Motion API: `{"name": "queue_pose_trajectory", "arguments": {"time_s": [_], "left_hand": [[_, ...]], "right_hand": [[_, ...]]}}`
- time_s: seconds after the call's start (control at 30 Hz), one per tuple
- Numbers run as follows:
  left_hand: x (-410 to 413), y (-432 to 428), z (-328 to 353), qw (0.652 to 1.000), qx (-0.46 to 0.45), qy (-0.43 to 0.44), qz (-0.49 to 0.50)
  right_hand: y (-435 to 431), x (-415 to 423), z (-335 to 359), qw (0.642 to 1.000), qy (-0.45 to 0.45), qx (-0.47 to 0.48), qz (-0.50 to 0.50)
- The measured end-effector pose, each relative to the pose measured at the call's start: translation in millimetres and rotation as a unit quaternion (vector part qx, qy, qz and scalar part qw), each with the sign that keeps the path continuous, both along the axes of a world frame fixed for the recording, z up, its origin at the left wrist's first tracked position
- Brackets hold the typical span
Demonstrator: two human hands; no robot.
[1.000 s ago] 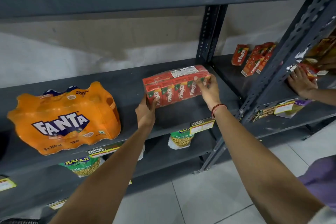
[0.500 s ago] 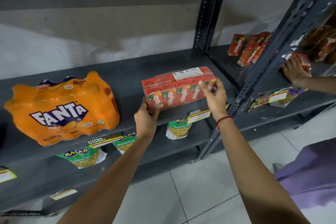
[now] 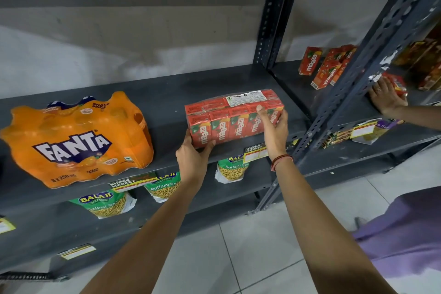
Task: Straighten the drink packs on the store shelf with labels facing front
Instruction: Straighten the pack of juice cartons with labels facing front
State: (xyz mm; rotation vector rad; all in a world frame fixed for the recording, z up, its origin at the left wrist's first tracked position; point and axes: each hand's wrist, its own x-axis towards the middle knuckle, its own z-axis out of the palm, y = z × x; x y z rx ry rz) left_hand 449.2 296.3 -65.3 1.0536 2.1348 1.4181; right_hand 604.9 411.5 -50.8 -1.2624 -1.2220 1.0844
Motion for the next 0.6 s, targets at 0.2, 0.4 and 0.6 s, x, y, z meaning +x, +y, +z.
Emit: {"name": "queue_pose_trajectory", "arguments": {"time_s": [0.2, 0.4, 0.6], "left_hand": [[8, -7, -3, 1.000, -0.004, 0.005, 0.008], [1, -3, 2, 0.998, -0.038, 0.040, 0.035], [12, 5, 5, 0.996, -0.057, 0.055, 0.052]], "right_hand": [[2, 9, -5, 1.000, 0.004, 0.001, 0.011], [3, 13, -9, 0.999, 0.010, -0.018, 0.034], [10, 23, -9, 0.999, -0.003, -0.023, 0.030]]}}
